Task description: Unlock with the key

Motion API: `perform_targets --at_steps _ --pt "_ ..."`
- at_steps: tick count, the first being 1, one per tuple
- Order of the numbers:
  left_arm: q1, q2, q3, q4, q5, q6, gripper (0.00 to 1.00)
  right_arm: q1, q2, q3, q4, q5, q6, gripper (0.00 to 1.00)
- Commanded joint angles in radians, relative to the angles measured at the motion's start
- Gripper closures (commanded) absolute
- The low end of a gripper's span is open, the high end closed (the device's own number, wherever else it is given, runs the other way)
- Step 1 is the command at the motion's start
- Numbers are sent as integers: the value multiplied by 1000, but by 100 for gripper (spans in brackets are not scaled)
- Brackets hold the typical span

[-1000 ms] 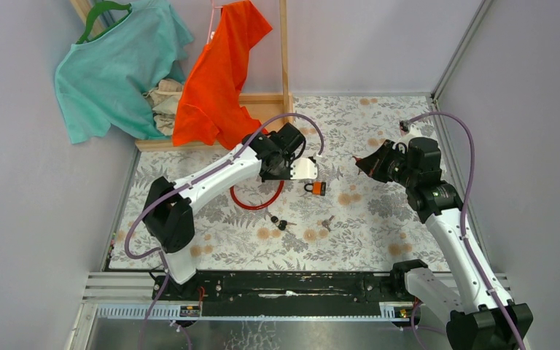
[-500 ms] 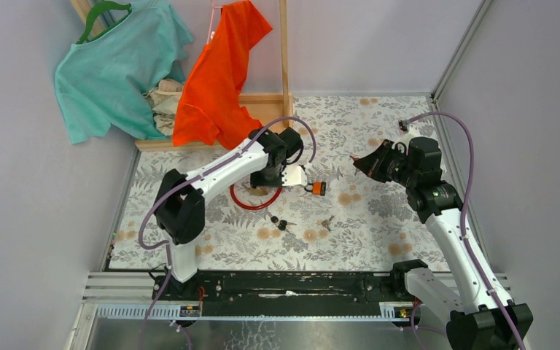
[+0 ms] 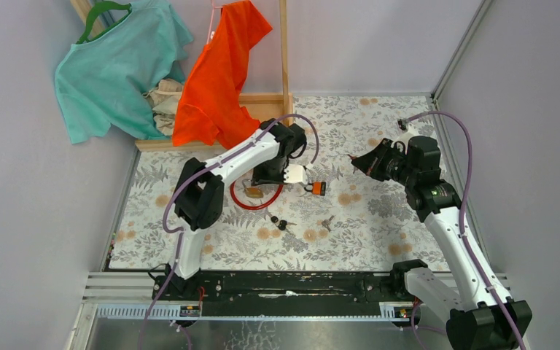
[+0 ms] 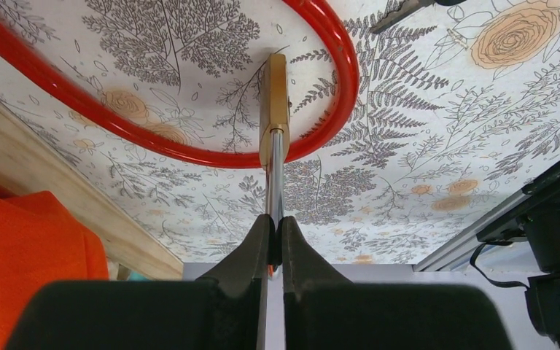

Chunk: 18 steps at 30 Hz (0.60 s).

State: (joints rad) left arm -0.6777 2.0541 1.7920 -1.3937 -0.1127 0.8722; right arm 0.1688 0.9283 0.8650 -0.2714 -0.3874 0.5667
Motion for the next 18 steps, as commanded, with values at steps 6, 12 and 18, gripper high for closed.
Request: perform_targets --at_steps 6,12,18 --pt "2 106 89 -57 -58 57 96 -6 0 -3 61 -34 10 100" --pt "-21 114 77 -39 -80 47 80 -5 -6 -7 60 -34 6 100" --pt "-57 96 40 12 -95 36 49 -5 -11 -5 57 -34 3 100"
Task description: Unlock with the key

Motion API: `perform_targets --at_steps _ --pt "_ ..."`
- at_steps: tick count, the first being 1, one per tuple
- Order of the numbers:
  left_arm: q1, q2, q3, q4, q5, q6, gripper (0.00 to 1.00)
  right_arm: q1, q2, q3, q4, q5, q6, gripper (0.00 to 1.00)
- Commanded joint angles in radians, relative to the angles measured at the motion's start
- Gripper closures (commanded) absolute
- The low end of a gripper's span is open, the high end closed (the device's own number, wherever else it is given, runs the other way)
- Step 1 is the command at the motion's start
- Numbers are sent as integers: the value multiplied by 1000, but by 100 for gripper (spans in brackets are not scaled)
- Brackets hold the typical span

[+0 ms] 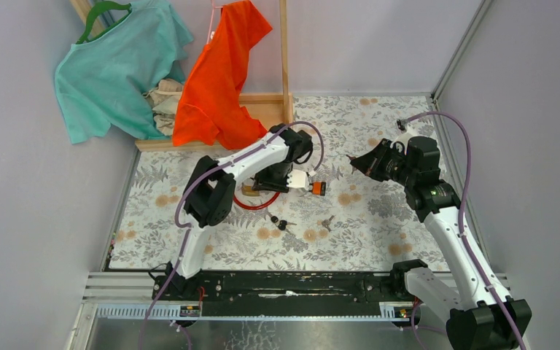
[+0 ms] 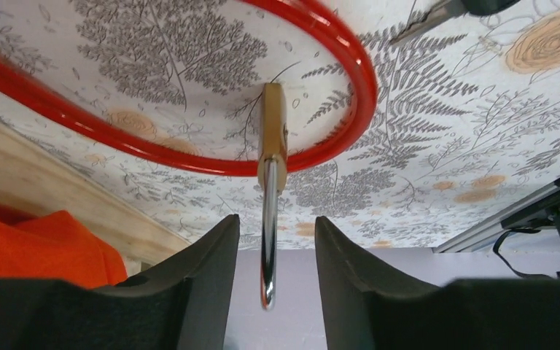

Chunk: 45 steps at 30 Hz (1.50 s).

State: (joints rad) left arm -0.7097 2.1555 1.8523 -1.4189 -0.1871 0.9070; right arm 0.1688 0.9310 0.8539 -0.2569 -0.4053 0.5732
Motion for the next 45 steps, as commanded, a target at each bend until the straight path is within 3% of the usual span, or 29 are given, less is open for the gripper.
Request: perform_targets --at_steps 1,5,7,20,30,45 --pt "-30 -8 -26 47 -25 5 41 -5 -14 8 39 -17 -6 100" --pt "-51 -1 -42 80 -66 5 22 -5 -23 19 28 -10 -14 100" --pt "-65 8 -52 93 -78 4 20 -5 -31 25 15 2 -21 100" --pt "-85 72 -120 141 -225 57 18 -6 -101 69 -95 73 -74 100" --pt "-86 199 -76 90 -306 36 21 -7 -116 91 -117 70 -88 100" --pt "-54 232 -56 3 -314 5 24 -7 -116 98 -114 48 -87 100"
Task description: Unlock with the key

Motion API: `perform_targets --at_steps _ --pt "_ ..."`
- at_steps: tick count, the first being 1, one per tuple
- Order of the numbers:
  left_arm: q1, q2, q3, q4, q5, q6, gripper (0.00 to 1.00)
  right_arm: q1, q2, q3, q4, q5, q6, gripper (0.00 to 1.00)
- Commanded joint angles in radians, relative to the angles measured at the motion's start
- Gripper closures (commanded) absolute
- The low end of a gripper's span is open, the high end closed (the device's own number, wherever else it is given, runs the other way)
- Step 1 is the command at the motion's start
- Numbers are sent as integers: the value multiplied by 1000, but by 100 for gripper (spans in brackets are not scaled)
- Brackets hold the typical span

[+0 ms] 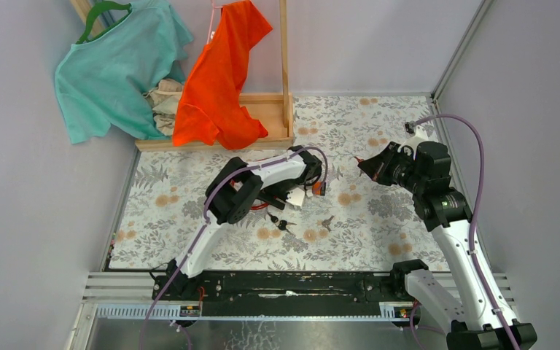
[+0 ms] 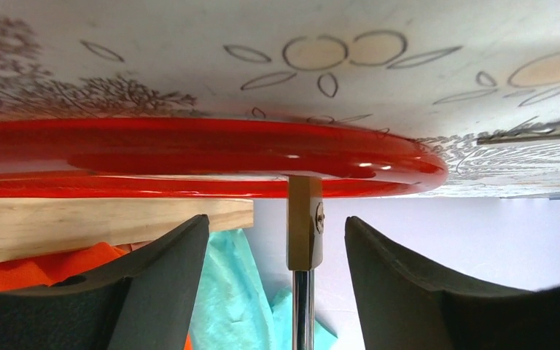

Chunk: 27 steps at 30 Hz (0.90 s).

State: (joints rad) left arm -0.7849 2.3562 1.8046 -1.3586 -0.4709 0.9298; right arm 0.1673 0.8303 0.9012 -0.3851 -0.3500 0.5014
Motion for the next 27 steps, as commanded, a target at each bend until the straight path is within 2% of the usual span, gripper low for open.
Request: perform_targets --at_steps 1,7,15,23,27 --pt "23 27 -15 -55 -23 -18 23 -6 -16 53 14 -7 -17 100" --pt "42 23 -21 -35 -5 -28 24 -5 -15 64 11 -9 -15 100" --pt "46 28 -52 -29 19 -63 42 -5 -16 75 6 -4 -15 100" --pt "44 18 -64 -42 40 -85 78 -6 -10 80 11 -6 -12 100" --pt "46 7 -70 -58 57 -92 99 -5 -11 83 15 -9 -7 100"
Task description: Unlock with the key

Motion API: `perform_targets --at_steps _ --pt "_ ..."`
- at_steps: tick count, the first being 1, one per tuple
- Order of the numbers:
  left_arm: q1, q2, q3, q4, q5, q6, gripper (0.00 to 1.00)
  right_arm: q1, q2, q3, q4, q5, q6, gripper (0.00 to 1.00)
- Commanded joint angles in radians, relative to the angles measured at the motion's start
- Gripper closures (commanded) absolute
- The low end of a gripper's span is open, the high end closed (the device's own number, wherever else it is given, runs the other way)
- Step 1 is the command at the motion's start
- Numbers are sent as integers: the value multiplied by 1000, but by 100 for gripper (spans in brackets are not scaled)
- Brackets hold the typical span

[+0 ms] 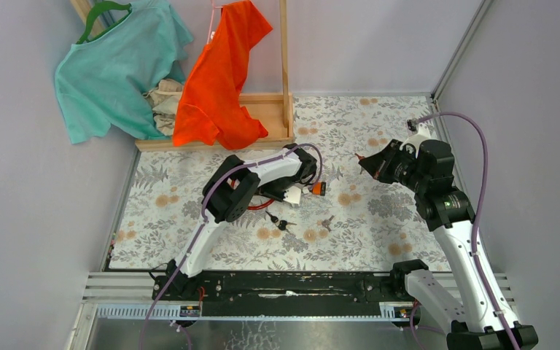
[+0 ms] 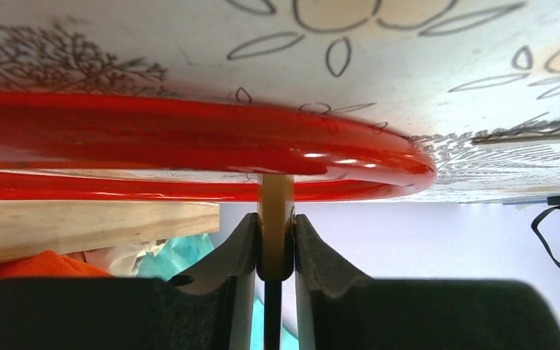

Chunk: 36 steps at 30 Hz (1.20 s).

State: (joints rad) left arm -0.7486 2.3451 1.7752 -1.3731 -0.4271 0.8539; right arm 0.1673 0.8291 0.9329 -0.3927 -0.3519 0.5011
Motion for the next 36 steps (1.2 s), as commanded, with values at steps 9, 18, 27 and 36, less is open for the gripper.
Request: perform_targets --at_steps 9,18,27,36 --pt "43 -43 139 -78 156 -26 100 -5 10 79 29 -21 -4 100" --pt "162 -224 279 -75 625 -66 100 -5 53 126 35 -55 -4 100" --pt "255 -392 179 17 1148 -228 100 -4 156 156 73 -190 27 100" --pt "268 -575 51 168 1433 -327 100 141 147 68 239 -267 -38 100"
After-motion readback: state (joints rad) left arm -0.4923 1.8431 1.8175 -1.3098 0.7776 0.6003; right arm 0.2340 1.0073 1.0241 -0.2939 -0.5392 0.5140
